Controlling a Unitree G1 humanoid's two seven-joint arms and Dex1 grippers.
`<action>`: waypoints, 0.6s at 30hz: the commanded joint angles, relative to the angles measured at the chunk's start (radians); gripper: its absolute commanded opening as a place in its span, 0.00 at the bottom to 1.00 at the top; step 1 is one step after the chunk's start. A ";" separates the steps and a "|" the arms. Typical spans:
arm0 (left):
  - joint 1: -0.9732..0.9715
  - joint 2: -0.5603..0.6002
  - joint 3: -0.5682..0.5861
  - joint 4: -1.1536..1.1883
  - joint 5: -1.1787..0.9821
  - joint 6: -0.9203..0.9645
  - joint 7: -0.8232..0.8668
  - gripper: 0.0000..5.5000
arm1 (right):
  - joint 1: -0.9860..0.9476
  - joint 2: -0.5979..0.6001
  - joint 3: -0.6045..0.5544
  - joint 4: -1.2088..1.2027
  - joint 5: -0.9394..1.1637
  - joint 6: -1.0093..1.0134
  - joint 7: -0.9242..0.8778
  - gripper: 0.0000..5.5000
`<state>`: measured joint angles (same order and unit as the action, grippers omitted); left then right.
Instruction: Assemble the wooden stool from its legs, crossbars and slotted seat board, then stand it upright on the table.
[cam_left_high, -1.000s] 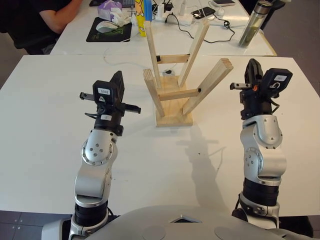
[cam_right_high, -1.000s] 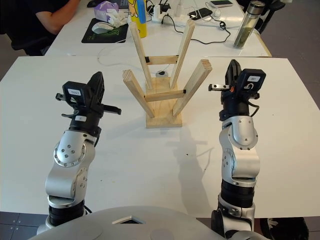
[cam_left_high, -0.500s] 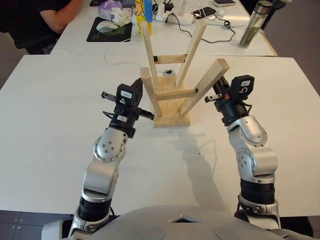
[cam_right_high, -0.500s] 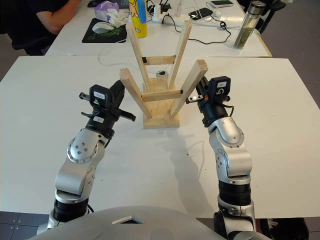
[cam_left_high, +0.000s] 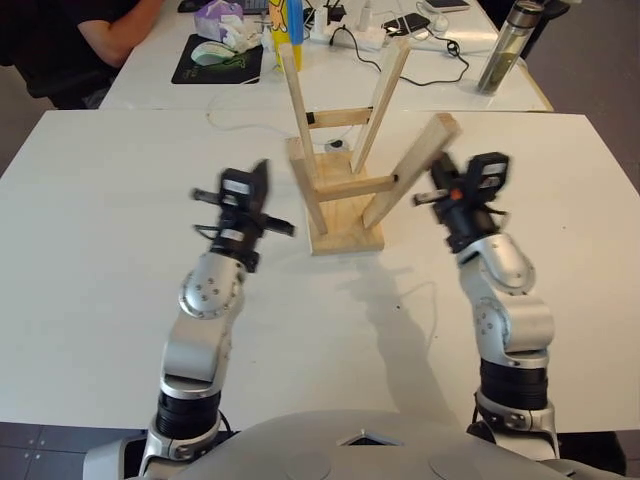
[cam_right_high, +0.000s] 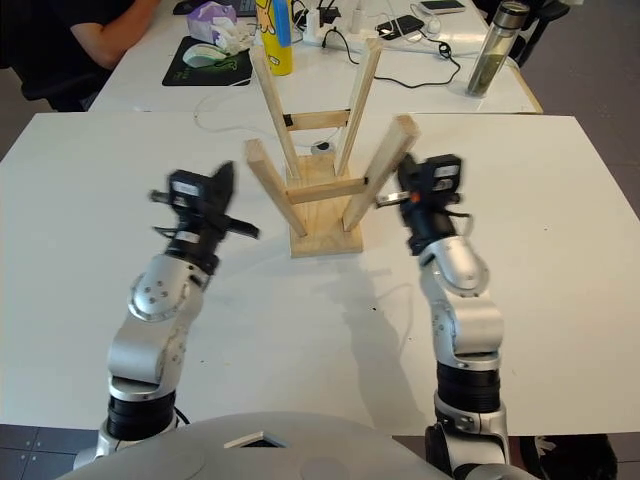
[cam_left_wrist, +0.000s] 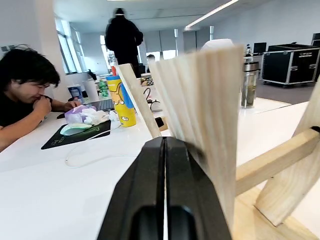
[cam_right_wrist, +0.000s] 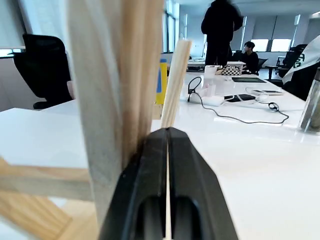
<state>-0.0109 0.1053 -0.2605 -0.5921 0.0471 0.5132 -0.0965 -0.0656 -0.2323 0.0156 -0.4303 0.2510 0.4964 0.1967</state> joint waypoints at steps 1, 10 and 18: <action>-0.007 0.025 -0.059 0.035 -0.008 0.094 -0.064 0.00 | 0.041 0.011 0.055 0.001 0.017 0.079 0.026 0.00; 0.051 0.118 0.045 0.124 0.011 0.239 -0.078 0.00 | 0.017 -0.051 0.053 0.214 -0.052 0.050 0.065 0.00; 0.014 0.215 0.005 0.124 -0.063 0.306 -0.254 0.00 | -0.001 -0.014 0.150 0.349 -0.106 0.038 0.102 0.00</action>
<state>0.0143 0.2787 -0.2280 -0.4566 0.0166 0.7820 -0.2785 -0.0801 -0.2547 0.1318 -0.0705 0.1415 0.5193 0.2629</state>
